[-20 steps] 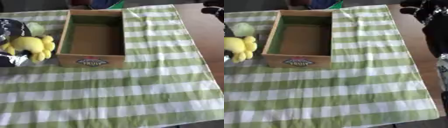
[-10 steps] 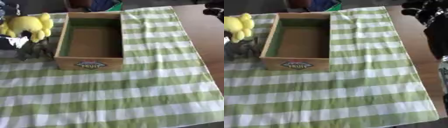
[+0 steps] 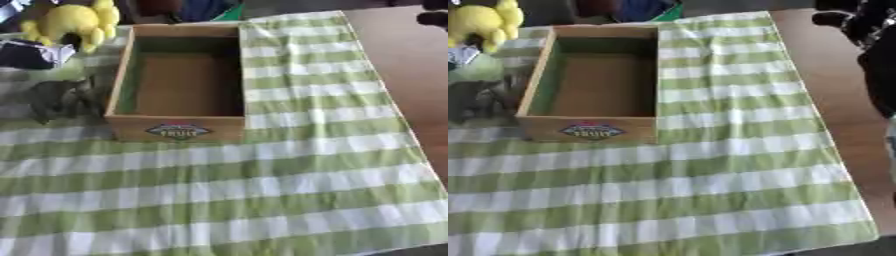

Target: Pick up objects on the table and place them in the box.

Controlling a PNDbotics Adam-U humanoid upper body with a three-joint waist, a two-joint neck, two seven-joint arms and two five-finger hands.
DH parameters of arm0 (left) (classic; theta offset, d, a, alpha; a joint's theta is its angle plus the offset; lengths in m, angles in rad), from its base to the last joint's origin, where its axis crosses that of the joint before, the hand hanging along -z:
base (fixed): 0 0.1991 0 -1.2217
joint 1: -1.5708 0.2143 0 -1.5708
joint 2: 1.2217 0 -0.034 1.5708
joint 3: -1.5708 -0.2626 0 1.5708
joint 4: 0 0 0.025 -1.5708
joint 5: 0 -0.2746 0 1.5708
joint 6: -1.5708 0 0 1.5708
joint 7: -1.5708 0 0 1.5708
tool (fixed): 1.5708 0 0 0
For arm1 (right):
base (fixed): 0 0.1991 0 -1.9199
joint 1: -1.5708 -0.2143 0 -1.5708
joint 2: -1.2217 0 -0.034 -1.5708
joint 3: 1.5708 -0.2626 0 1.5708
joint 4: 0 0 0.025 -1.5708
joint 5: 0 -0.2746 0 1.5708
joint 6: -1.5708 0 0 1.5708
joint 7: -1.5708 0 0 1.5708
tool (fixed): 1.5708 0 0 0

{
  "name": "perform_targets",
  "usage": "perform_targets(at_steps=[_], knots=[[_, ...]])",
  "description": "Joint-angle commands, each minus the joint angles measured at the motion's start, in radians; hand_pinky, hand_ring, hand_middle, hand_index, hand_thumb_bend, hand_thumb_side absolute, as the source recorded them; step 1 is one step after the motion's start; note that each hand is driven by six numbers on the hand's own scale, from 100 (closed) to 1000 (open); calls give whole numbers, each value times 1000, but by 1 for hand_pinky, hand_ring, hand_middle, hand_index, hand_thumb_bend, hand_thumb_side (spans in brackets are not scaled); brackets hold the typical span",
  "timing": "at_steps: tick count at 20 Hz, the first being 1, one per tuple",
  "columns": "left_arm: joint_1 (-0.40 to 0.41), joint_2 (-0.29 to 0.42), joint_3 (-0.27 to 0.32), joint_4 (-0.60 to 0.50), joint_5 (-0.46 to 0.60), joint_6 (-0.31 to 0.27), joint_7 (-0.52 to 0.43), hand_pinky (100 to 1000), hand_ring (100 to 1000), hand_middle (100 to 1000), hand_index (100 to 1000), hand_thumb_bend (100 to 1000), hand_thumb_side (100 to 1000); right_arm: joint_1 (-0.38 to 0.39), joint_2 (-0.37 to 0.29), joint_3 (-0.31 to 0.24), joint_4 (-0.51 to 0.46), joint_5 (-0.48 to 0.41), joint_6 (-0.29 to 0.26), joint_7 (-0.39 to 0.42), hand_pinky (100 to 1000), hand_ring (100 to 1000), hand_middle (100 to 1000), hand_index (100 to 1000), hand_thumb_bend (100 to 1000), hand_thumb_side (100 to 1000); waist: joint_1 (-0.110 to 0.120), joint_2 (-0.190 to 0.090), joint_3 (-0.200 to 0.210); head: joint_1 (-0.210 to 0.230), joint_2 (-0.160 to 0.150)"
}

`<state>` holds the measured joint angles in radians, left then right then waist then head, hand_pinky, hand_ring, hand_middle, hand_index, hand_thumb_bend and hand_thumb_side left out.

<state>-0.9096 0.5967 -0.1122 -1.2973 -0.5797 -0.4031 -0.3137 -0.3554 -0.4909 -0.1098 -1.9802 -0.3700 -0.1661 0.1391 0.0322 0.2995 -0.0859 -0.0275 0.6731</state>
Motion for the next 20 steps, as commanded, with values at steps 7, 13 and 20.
perform_targets(at_steps=[7, 13, 20], knots=[[-56, -119, 48, 66, -143, -4, -49, 474, 664, 526, 446, 100, 261, -22, -10, -1, -20, -16, -3, -16, 763, 764, 705, 850, 100, 1000, -10, -14, -1, 36, -22], [-81, -178, 47, 104, -239, -36, -30, 476, 661, 519, 444, 100, 263, -28, -4, 0, -20, -17, -2, -13, 763, 764, 704, 849, 100, 1000, -11, -4, -11, 51, -32], [-123, -211, 43, 98, -341, -60, 64, 477, 655, 516, 448, 100, 266, -40, 6, 1, -20, -24, 4, -16, 763, 763, 704, 848, 100, 1000, -3, 6, -29, 69, -45]])
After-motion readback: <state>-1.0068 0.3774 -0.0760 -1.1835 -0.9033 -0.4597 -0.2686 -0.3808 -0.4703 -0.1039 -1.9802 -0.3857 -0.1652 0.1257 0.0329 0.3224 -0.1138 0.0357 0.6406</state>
